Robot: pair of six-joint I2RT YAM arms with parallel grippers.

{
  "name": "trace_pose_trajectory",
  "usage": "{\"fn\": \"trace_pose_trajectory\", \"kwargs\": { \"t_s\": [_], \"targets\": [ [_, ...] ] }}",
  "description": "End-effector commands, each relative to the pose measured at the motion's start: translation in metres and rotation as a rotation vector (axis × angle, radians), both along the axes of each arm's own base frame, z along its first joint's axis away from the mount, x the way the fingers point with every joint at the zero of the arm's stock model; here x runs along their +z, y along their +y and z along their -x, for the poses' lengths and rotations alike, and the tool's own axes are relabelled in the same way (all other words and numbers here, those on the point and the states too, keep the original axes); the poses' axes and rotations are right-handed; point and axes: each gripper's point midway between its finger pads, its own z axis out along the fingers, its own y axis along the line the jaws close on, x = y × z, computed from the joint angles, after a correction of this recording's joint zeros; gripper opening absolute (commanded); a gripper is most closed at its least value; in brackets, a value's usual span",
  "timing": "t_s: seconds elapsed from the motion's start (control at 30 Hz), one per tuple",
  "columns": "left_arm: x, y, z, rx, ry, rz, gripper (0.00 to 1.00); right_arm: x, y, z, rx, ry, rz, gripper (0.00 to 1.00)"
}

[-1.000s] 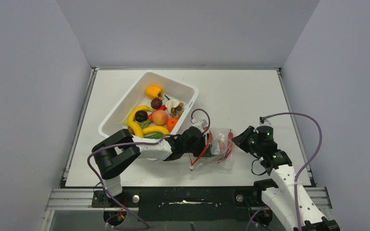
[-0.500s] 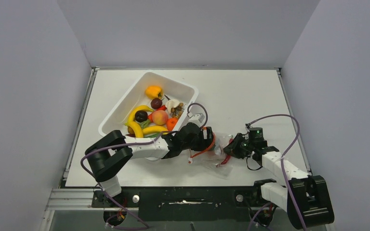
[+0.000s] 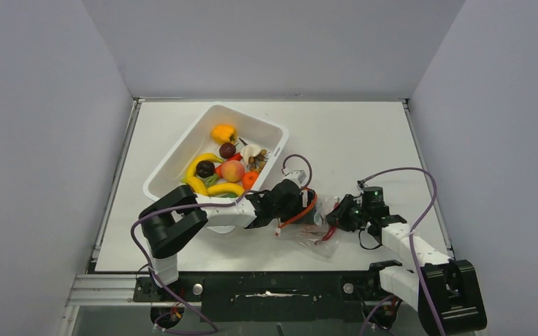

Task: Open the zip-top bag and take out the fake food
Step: Pick up the fake fruit from the zipper food storage bag.

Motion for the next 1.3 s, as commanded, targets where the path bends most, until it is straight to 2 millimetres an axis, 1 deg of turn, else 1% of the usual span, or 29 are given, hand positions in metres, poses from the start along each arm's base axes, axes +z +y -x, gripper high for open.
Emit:
{"fn": "trace_pose_trajectory", "kwargs": {
  "t_s": [0.0,0.13,0.27,0.33,0.37,0.4,0.43,0.47,0.5,0.57,0.63,0.8,0.9,1.03,1.13,1.27],
  "targets": [
    [0.023,0.0,0.007,-0.019,-0.011,0.056,0.77,0.007,0.0,-0.005,-0.011,-0.043,-0.014,0.15],
    [0.013,0.0,0.008,-0.033,0.007,0.011,0.77,0.011,0.002,-0.006,-0.01,-0.055,-0.031,0.15],
    [0.005,-0.011,0.019,-0.091,0.036,0.016,0.77,0.016,0.003,-0.007,-0.009,-0.066,-0.04,0.15],
    [0.004,-0.013,0.021,-0.095,0.031,0.01,0.77,0.019,0.003,-0.008,-0.005,-0.079,-0.039,0.15],
    [0.007,-0.01,0.019,-0.074,0.016,0.006,0.75,0.021,0.004,-0.007,-0.003,-0.081,-0.041,0.15],
    [0.006,-0.006,0.016,-0.044,0.002,-0.001,0.7,0.023,0.004,-0.007,0.0,-0.082,-0.042,0.15],
    [0.012,-0.002,0.012,-0.013,-0.016,0.009,0.64,0.028,0.005,-0.007,0.006,-0.093,-0.046,0.15],
    [0.017,0.003,0.01,0.013,-0.031,0.019,0.54,0.032,0.006,-0.007,0.011,-0.101,-0.051,0.15],
    [0.019,0.009,0.007,0.044,-0.047,0.022,0.48,0.039,0.006,-0.008,0.013,-0.122,-0.054,0.15],
    [0.024,0.019,0.004,0.082,-0.069,0.03,0.38,0.05,0.005,-0.008,0.012,-0.152,-0.05,0.16],
    [0.031,0.025,0.003,0.102,-0.085,0.042,0.33,0.061,0.004,-0.009,0.012,-0.181,-0.044,0.17],
    [0.041,0.027,0.004,0.103,-0.103,0.079,0.32,0.091,0.005,-0.009,0.058,-0.236,-0.029,0.21],
    [0.043,0.025,0.004,0.097,-0.104,0.083,0.31,0.108,0.005,-0.008,0.086,-0.272,-0.021,0.27],
    [0.049,0.021,0.002,0.09,-0.109,0.096,0.29,0.135,0.014,-0.006,0.151,-0.338,-0.056,0.43],
    [0.053,0.017,0.003,0.075,-0.115,0.106,0.29,0.15,0.021,-0.003,0.184,-0.387,-0.07,0.52],
    [0.055,0.016,0.004,0.07,-0.118,0.112,0.29,0.165,0.033,-0.001,0.219,-0.442,-0.092,0.57]
  ]
}}
